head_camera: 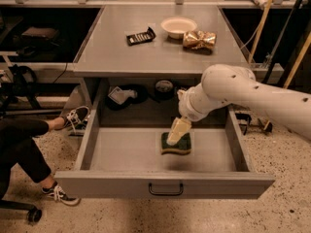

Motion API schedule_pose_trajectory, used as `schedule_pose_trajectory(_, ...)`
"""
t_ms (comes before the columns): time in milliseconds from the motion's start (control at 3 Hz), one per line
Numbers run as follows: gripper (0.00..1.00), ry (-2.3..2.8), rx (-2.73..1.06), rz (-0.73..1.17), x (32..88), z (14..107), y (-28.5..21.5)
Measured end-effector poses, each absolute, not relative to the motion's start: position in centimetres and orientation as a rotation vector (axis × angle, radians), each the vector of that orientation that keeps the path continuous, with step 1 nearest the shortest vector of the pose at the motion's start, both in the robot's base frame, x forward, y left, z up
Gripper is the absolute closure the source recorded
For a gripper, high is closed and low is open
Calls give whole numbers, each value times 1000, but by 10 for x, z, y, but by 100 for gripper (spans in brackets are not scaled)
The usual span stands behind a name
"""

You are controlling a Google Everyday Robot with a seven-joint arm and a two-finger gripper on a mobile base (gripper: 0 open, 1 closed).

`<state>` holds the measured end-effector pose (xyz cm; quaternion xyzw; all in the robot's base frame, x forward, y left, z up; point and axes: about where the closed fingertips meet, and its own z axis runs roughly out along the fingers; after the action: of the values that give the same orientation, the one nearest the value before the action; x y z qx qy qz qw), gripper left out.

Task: Pick sponge from top drawer and place on counter

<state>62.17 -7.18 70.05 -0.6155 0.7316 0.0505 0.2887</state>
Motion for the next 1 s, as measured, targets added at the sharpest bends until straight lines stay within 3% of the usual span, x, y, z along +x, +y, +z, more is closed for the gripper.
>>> schedule_pose_trajectory(1000,0,1977,-1493,274,583,615,-87)
